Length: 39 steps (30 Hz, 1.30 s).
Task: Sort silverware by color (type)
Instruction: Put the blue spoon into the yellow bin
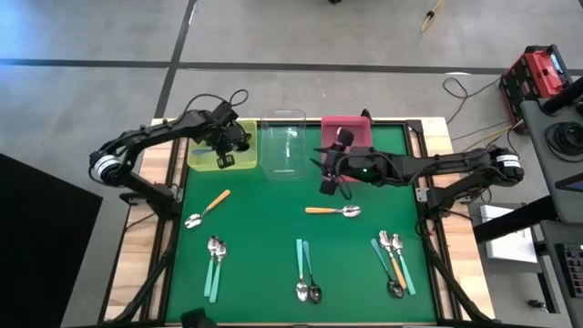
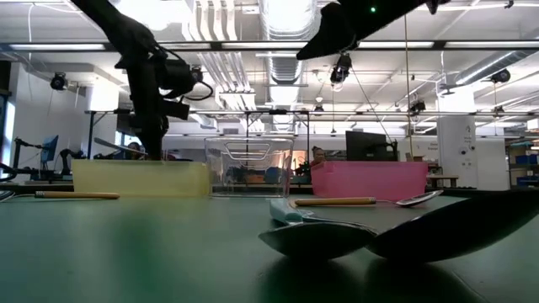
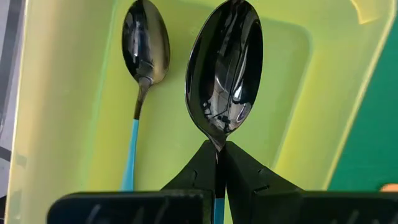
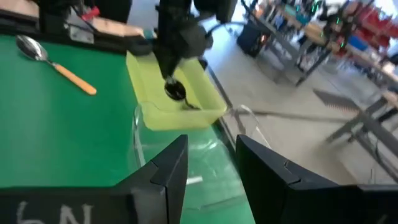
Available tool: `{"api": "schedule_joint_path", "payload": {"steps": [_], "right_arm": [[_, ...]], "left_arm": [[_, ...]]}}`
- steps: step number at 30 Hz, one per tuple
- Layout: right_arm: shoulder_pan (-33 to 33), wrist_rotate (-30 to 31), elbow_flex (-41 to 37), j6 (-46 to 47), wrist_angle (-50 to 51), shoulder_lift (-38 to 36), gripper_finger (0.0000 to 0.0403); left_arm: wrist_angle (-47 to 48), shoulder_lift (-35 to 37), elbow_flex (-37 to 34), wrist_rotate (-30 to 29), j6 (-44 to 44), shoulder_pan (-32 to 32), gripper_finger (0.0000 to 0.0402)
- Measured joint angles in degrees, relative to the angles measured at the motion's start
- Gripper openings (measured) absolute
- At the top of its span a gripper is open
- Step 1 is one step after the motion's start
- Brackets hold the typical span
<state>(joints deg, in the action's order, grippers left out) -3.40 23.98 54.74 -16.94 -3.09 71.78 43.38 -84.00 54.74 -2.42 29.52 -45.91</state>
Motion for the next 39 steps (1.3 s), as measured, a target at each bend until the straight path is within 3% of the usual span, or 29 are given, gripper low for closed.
{"api": "schedule_joint_path", "payload": {"steps": [8, 39], "right_arm": [[-0.55, -0.01, -5.42, -5.04, -9.78, -2.73, 0.0124], [-3.93, -0.52, -5.77, -6.03, -9.63, -2.35, 0.0114]], "left_arm": [[-0.55, -1.67, 0.00, -0.02, 0.05, -2.08, 0.0000], [-6.01, -9.89, -0.04, 0.12, 3.98, -4.37, 0.0000]]}}
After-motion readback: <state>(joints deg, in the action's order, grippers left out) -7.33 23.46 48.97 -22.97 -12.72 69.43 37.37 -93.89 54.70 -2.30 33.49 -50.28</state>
